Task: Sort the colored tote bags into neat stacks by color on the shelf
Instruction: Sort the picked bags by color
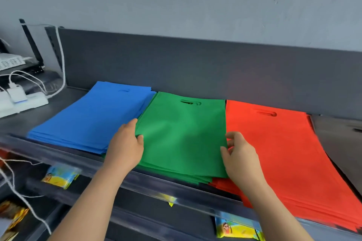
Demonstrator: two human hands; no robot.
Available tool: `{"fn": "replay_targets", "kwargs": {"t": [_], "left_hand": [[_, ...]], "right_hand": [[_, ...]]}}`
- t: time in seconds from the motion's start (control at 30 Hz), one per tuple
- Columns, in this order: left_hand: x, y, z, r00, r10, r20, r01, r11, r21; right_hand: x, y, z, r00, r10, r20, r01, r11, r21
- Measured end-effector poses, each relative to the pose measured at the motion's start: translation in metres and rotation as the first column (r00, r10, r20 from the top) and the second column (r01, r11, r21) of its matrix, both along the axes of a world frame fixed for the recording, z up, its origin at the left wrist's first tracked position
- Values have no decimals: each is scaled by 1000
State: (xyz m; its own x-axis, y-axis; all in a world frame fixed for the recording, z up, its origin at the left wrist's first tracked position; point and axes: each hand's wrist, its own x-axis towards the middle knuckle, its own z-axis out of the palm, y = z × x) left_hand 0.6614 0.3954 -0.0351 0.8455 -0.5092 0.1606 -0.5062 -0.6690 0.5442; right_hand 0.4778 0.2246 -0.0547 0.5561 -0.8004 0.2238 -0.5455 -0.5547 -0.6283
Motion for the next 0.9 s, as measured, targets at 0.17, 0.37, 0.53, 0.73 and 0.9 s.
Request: {"fn": "replay_targets", "kwargs": {"t": [0.17, 0.37, 0.53, 0.73, 0.9], "left_hand": [[27, 7, -5, 999, -25, 47, 20, 995, 99], [39, 7, -14, 987, -84, 140, 47, 967, 249], [18, -1, -1, 929, -133, 345, 84, 985, 153], [-41, -32, 14, 852, -340, 398, 359, 933, 29], [-107, -68, 11, 751, -487, 445, 535, 844, 21]], "right_hand": [[22, 19, 0, 986, -38, -165, 28, 998, -58], [26, 30, 0, 942, -99, -320, 35, 979, -202], [5, 29, 7, 969, -121, -216, 43, 941, -337], [-52, 19, 9, 969, -210, -128, 148, 914, -377], [-120, 11, 12, 941, -322, -101, 268, 894, -361]]}}
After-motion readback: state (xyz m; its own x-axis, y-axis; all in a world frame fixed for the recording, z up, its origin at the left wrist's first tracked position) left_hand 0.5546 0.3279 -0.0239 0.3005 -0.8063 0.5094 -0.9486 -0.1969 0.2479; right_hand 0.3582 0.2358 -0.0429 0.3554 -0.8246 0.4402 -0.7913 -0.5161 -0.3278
